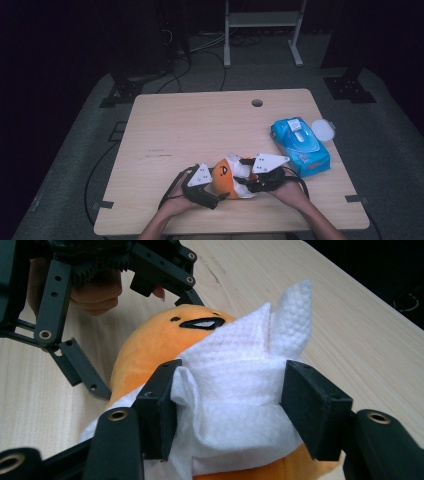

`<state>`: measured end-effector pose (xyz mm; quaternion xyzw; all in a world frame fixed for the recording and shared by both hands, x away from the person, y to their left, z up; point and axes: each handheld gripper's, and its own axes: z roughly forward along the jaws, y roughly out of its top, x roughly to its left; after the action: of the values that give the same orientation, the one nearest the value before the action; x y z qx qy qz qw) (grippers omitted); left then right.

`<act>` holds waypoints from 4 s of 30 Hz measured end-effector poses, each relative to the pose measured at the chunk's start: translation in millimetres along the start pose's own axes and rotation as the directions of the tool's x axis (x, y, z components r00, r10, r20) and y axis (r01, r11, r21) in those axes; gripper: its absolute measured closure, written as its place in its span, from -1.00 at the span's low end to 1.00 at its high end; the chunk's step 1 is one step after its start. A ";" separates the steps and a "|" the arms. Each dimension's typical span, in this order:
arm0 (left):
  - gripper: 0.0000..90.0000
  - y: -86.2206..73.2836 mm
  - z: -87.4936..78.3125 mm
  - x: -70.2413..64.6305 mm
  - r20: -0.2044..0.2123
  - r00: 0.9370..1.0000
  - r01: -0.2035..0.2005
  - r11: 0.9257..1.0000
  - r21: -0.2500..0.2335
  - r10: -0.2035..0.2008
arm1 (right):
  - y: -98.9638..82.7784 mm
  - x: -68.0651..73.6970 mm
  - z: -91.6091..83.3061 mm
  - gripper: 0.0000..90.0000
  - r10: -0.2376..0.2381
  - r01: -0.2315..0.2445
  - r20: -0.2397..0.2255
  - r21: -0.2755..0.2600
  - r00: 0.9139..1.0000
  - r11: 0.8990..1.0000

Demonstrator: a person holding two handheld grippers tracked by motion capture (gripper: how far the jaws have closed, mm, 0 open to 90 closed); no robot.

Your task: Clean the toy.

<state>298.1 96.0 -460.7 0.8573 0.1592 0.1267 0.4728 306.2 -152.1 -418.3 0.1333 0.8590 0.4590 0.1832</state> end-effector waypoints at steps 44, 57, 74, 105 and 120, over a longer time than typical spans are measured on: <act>-0.42 7.1 -3.7 9.7 0.022 0.998 0.056 0.996 -0.076 -0.055 | -17.1 19.0 -24.3 0.80 -0.007 0.007 0.000 0.047 1.000 0.999; -0.45 9.1 -0.5 5.8 0.012 0.999 0.040 0.997 -0.072 -0.039 | -12.5 26.8 -23.4 0.80 0.011 -0.010 -0.008 0.013 1.000 1.000; -0.47 6.7 -1.3 10.7 0.013 0.994 0.106 0.991 -0.081 -0.105 | -26.0 26.3 -32.9 0.80 0.018 -0.019 0.032 0.035 0.999 0.999; -0.50 17.5 6.5 -2.0 -0.031 0.999 0.037 0.997 -0.071 -0.039 | -18.0 15.4 -28.0 0.79 0.085 -0.086 0.033 0.013 0.996 0.996; -0.75 14.2 7.1 2.1 -0.009 0.998 0.064 0.996 -0.058 -0.064 | -27.0 10.5 -34.3 0.79 0.083 -0.084 0.064 0.023 0.995 0.996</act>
<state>304.8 84.3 -452.2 0.8372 0.1853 0.1205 0.5002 280.2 -187.9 -425.3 0.1857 0.8522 0.4510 0.1892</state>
